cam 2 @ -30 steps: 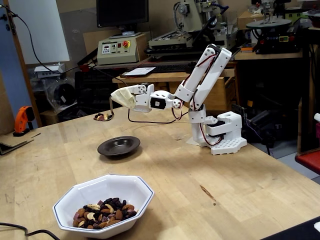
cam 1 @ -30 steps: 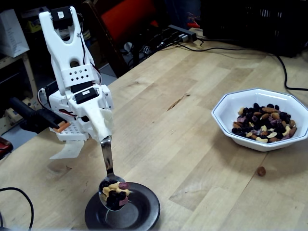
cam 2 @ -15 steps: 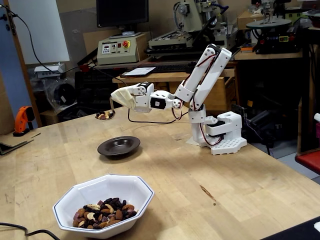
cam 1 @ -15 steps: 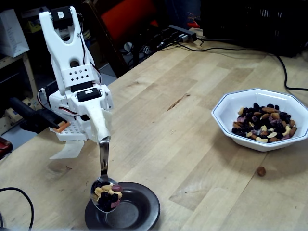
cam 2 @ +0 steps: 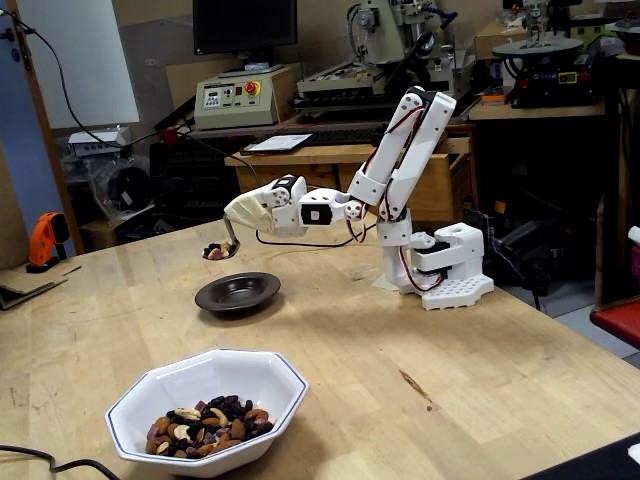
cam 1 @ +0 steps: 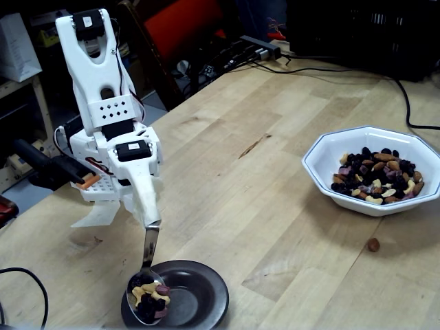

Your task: Use spoon to transfer food from the white bowl to brown plate

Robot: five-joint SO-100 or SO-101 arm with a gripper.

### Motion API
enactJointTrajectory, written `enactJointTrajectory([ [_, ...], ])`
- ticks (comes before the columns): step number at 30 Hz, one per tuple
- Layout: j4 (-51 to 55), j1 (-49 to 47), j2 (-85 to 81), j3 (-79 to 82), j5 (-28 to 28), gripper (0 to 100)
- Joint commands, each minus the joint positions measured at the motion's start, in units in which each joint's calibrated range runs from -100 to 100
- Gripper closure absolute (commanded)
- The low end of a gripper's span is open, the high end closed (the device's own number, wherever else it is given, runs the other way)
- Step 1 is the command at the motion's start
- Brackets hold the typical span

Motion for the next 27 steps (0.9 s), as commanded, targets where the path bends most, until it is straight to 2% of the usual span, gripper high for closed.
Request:
enactJointTrajectory([
  [1,0.2,-0.1,-0.3,0.2,1.5,96],
  [27,-0.2,-0.2,10.5,0.3,2.0,96],
])
